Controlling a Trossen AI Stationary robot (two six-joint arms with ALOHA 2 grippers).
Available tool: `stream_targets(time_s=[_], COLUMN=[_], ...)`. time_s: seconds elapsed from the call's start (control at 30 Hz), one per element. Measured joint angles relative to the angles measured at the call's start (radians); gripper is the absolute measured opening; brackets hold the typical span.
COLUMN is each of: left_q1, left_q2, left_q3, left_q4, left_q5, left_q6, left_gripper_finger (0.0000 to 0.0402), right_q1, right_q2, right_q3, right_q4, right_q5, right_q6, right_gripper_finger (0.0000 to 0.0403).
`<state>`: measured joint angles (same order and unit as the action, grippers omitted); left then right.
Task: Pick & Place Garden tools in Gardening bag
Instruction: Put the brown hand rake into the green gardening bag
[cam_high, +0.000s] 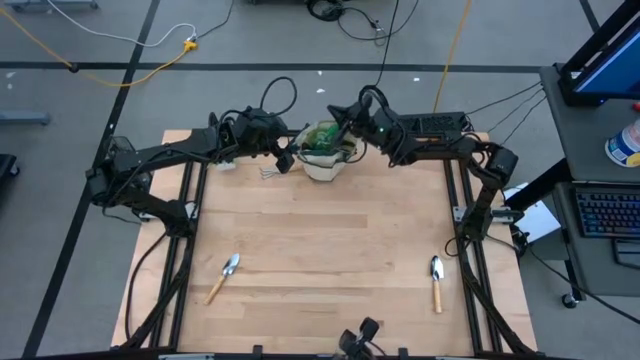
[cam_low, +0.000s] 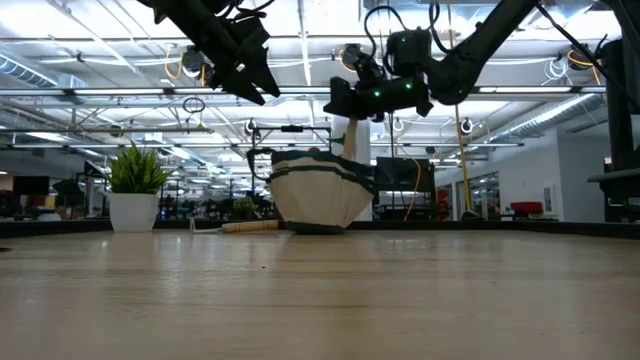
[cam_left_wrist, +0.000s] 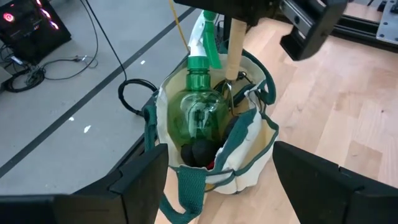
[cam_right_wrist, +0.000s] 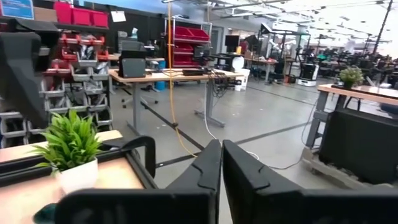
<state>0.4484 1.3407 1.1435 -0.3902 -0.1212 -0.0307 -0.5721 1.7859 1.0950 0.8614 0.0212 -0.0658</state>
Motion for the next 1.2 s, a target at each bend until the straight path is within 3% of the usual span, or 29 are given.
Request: stream_targets(time_s=[0.27,0.6,1.2], left_q1=[0.0,0.0,0.0], left_q2=[0.0,0.0,0.0], left_q3=[0.0,0.0,0.0], left_q4=[0.0,0.005,-0.009], left_q5=[0.0,0.0,0.0], left_q6=[0.011,0.018,0.033], left_gripper_finger=[0.0296,0.0296,0.0296], right_q1=[-0.016,-0.037,-0.082], right_q2=[0.0,0.0,-0.008], right_q3=[0.004,0.012,0.012], right_q4=[0.051,0.048,0.202], right_q5=[-0.052,-0.05,-0.05], right_q6=[-0.003,-0.006,0.008], right_gripper_finger=[0.0012,0.0013,0.0014])
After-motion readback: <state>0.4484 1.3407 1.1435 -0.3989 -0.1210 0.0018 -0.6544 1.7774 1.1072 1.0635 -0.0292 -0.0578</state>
